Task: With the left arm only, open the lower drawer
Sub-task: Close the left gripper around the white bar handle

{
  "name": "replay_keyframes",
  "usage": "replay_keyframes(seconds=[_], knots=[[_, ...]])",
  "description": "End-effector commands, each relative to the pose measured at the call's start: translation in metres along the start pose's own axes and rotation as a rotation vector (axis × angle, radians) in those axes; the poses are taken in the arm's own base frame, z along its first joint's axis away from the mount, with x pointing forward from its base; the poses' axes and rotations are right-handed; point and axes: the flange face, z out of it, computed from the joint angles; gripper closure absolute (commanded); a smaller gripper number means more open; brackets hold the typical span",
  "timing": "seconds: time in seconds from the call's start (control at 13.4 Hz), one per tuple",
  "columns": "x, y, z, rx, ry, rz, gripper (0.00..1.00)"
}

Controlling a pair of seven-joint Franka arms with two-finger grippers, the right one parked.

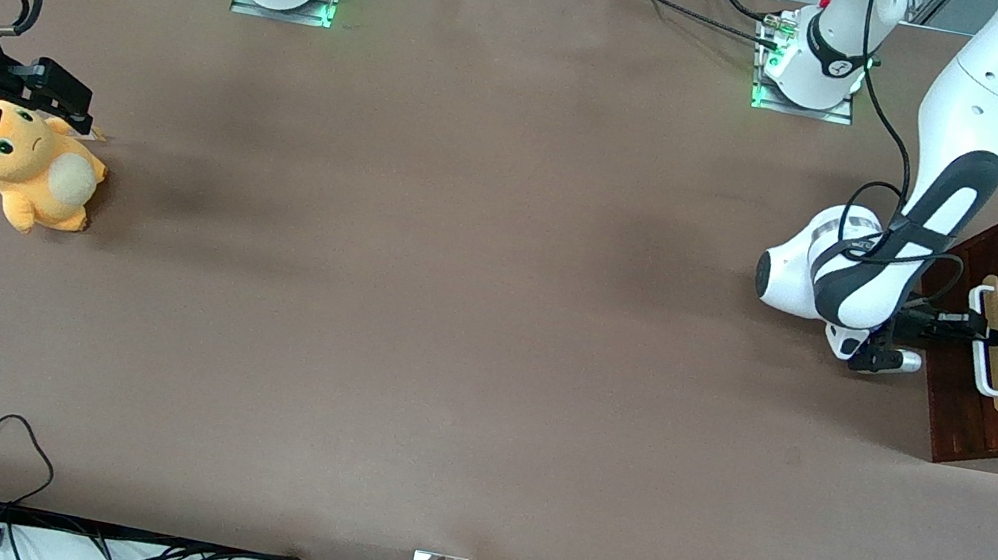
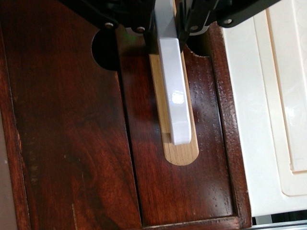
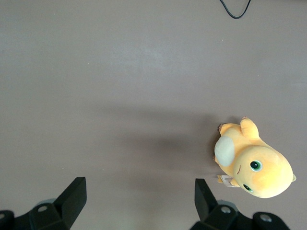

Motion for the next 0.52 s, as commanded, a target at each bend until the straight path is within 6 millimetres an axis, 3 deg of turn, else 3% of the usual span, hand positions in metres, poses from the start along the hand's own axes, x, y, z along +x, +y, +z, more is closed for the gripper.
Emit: replay_keyframes(seconds=[0.0, 0.45], knots=[[0.010, -0.004, -0.001, 0.011, 0.016, 0.018, 1.00], [0.024, -0.013, -0.040, -0.037, 0.092, 0.022, 1.00]])
